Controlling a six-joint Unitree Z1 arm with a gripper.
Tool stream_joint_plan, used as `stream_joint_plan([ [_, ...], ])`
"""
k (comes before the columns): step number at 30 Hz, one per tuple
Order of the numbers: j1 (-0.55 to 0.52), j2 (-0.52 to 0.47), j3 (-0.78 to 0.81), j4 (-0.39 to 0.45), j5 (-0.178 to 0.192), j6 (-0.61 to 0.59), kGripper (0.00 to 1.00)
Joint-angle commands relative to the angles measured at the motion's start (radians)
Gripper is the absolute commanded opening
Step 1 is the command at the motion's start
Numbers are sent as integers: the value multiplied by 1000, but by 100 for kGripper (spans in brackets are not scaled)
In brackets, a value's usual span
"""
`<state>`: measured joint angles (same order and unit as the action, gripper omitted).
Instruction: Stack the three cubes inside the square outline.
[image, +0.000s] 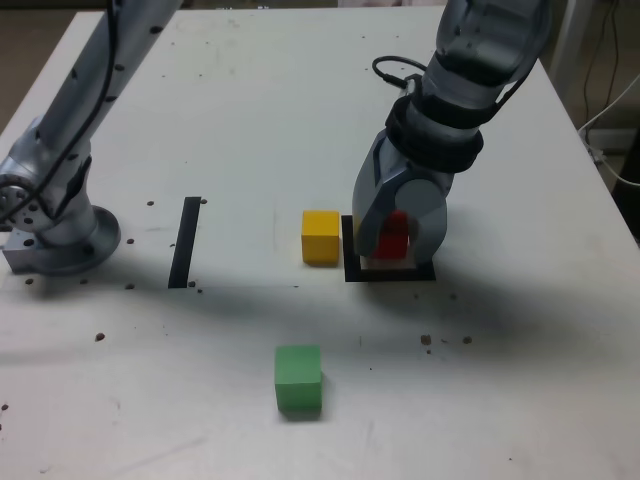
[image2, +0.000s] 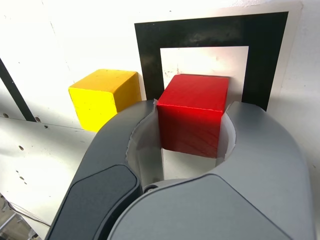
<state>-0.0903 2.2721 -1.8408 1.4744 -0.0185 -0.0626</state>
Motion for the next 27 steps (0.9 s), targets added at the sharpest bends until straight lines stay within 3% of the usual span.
stream_joint_plan([
  [1,1,6,3,0,1,2,38],
  [6,1,5,14,-4,-1,7,81],
  [8,1,3,17,-4,-2,7,90],
  [16,1,-12,29,1,6,4,97],
  [27,2,-135,125,12,70,-63,99],
])
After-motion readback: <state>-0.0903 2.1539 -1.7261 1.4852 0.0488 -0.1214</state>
